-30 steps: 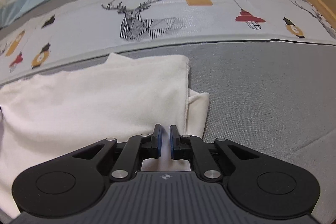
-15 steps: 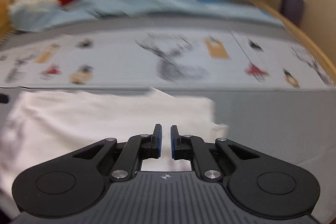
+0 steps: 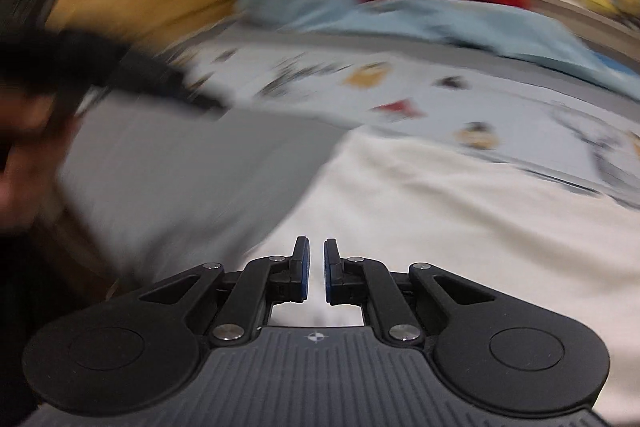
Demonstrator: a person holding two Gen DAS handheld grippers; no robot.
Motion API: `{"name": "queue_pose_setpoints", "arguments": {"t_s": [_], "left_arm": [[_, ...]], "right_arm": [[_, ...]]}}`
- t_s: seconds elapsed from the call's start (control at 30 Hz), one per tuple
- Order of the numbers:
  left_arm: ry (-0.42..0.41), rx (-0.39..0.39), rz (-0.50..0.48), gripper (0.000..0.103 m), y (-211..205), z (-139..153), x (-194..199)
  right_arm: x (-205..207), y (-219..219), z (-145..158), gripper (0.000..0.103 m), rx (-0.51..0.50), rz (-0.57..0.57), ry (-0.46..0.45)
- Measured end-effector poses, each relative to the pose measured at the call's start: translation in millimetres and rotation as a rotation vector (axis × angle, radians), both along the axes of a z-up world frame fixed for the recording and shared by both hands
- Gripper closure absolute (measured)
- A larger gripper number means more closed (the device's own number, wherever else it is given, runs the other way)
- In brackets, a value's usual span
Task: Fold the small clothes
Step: 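Open both grippers and move them to the folded shirt's end, then grasp the shirt's end with the right gripper while the left gripper grasps beside it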
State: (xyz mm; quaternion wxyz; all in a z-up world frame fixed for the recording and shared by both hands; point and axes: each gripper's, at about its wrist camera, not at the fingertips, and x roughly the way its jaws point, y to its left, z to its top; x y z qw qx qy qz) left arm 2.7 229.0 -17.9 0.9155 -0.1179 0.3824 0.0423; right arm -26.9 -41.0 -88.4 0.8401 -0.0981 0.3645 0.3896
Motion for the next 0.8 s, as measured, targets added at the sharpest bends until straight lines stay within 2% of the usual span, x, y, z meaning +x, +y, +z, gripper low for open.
{"name": "queue_pose_setpoints", "arguments": {"t_s": [0.17,0.23,0.3,0.43,0.5,0.63,0.67,0.73,0.8], "left_arm": [[0.027,-0.030,0.039,0.079,17.5,-4.2,0.7],[0.032,-0.029,0.037,0.079,19.0,-4.5,0.8],[0.035,-0.029,0.028,0.079,18.6,-6.0,2.2],[0.052,-0.021,0.013,0.079,19.2,-11.1,6.4],[0.055,-0.023,0.008,0.079,19.9,-12.6,7.8],[0.071,-0.031,0.004,0.079,21.8,-17.6,14.0],[0.075,-0.038,0.003,0.079,22.1,-19.2,16.7],[0.089,-0.069,0.000,0.079,22.3,-23.2,22.6],[0.117,-0.146,-0.007,0.073,23.1,-30.1,29.7]], "right_arm": [[-16.2,39.9,-20.6,0.093,-0.109,0.119,-0.012],[-18.7,50.3,-26.0,0.080,-0.125,0.140,-0.012],[-19.5,58.5,-33.3,0.071,-0.140,0.156,-0.007],[-20.2,70.8,-49.6,0.067,-0.198,0.177,-0.015],[-17.2,75.8,-59.3,0.066,-0.241,0.172,-0.017],[-16.2,79.2,-62.8,0.069,-0.236,0.191,-0.035],[-16.6,79.3,-62.0,0.073,-0.237,0.198,-0.041],[-15.2,76.9,-57.7,0.093,-0.227,0.199,-0.042],[-11.9,70.5,-46.5,0.094,-0.174,0.173,-0.037]]}}
